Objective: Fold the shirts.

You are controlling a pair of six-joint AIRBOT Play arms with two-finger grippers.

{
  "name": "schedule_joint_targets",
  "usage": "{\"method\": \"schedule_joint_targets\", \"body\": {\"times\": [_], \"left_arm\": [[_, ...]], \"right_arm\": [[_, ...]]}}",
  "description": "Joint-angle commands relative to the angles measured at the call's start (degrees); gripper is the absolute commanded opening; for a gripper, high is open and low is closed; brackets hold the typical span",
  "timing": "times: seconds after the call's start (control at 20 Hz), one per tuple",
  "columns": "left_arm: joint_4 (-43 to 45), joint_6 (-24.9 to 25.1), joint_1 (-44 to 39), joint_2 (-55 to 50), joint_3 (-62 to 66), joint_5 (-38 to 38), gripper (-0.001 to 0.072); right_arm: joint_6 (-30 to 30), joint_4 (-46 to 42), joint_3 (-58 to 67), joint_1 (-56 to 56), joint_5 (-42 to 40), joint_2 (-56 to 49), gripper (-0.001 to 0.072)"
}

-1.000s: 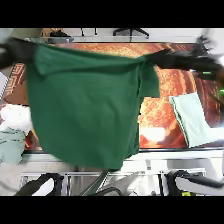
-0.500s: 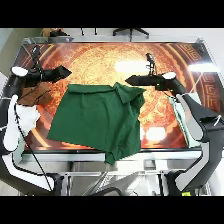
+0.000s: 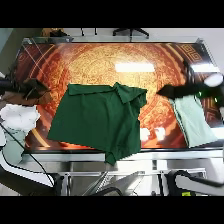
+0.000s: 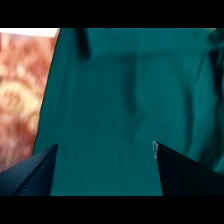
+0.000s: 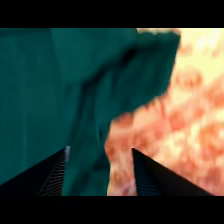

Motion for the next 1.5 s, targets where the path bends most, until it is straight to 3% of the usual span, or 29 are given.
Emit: {"method": "schedule_joint_targets", "body": {"times": [0.0, 0.15, 0.3, 0.4, 0.65, 1.05, 1.1, 1.2, 1.3, 1.35, 1.4, 1.45], "left_arm": [[5.75, -0.68, 3.45, 2.27, -11.3, -4.44, 0.0503], [8.7, 0.68, 5.11, 5.18, -20.41, -1.42, 0.0486], [12.83, 0.66, 6.64, 7.41, -25.83, 2.03, 0.0486], [16.31, 0.63, 7.39, 8.11, -28.04, 4.09, 0.0486], [15.08, 2.01, 5.95, 8.07, -32.68, 9.66, 0.0486], [15.17, 4.2, -0.79, 8.07, -36.72, 9.66, 0.0484], [15.17, 4.15, -1.09, 8.07, -36.72, 8.72, 0.0457], [15.45, 4.76, -1.73, 8.07, -36.72, 6.8, 0.0103], [15.65, 5.14, -1.66, 8.07, -36.72, 6.38, 0.0058], [15.65, 5.16, -1.66, 8.07, -36.72, 6.58, 0.001], [15.61, 5.16, -1.68, 8.07, -36.72, 7.04, 0.0009], [15.61, 5.16, -1.68, 8.07, -36.72, 7.54, 0.0008]], "right_arm": [[9.01, -4.09, -23.1, -1.62, 2.23, 14.16, 0.0505], [8.37, 1.9, -38.38, -1.57, 0.74, 19.28, 0.0504], [2.78, 10.19, -45.97, -1.07, 0.17, 19.5, 0.0503], [2.71, 10.25, -47.63, 1.14, -2.45, 19.47, 0.0503], [2.71, 10.27, -47.8, 7.43, -7.52, 17.92, 0.0503], [0.44, 10.97, -47.8, 11.41, -10.36, 10.6, 0.0503], [-0.17, 10.97, -47.8, 11.41, -10.47, 10.23, 0.0503], [-0.39, 11.43, -47.8, 11.43, -11.3, 9.99, 0.0503], [-3.19, 13.94, -47.8, 11.45, -12.31, 9.66, 0.0493], [-4.72, 15.67, -47.8, 11.47, -12.87, 9.49, 0.0391], [-7.39, 18.38, -47.8, 11.52, -13.27, 9.07, 0.0287], [-9.14, 20.57, -47.78, 11.61, -13.7, 8.55, 0.0278]]}}
